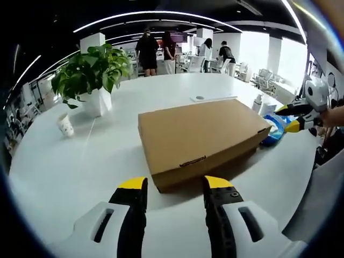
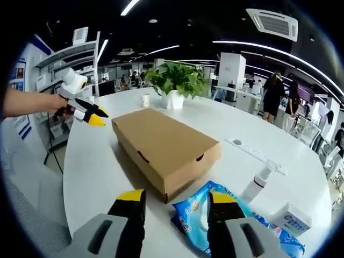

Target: Operate the shoe box by opening the lid, removing the specified soft item, and placing it in the target area until the item is outside and the box remains undamaged.

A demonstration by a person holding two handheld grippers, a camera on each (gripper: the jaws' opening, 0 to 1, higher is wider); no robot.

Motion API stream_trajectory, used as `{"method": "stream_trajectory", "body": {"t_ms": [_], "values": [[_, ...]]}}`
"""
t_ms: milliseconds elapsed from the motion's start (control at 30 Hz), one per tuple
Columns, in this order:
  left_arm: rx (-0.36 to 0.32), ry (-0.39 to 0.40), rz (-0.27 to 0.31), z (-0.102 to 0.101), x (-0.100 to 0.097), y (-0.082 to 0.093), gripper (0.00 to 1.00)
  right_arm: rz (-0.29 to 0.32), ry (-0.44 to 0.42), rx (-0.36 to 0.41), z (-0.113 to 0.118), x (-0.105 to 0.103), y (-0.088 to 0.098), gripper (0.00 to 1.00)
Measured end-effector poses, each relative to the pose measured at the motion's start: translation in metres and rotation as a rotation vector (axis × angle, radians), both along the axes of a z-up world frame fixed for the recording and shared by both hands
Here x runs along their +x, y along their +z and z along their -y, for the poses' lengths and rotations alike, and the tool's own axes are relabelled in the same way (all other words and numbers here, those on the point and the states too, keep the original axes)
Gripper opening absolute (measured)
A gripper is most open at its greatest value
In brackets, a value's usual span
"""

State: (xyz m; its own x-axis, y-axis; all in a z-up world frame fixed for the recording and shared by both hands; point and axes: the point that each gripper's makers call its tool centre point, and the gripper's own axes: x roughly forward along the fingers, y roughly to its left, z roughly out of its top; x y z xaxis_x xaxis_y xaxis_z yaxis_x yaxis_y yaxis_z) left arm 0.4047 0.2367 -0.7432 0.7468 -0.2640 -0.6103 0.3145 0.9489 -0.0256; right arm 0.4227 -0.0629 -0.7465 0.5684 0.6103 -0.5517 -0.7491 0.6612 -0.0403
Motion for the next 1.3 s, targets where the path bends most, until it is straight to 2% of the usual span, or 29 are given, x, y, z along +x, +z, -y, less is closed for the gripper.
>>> {"method": "stream_trajectory", "body": {"t_ms": [400, 700, 900, 1033, 1300], "values": [[-0.035, -0.004, 0.029, 0.014, -0.020, 0.012, 0.47, 0.009, -0.062, -0.008, 0.045, -0.014, 0.009, 0.52], [-0.054, -0.010, 0.053, 0.021, -0.033, 0.022, 0.52, 0.049, -0.088, -0.038, 0.076, -0.026, 0.018, 0.60], [-0.055, -0.023, 0.066, 0.025, -0.043, 0.029, 0.55, 0.042, -0.127, -0.055, 0.101, -0.039, 0.019, 0.64], [-0.062, -0.024, 0.070, 0.026, -0.050, 0.032, 0.56, 0.026, -0.178, -0.039, 0.117, -0.049, 0.020, 0.69], [-0.062, -0.025, 0.088, 0.032, -0.064, 0.037, 0.66, 0.023, -0.246, -0.055, 0.146, -0.069, 0.021, 0.76]]}}
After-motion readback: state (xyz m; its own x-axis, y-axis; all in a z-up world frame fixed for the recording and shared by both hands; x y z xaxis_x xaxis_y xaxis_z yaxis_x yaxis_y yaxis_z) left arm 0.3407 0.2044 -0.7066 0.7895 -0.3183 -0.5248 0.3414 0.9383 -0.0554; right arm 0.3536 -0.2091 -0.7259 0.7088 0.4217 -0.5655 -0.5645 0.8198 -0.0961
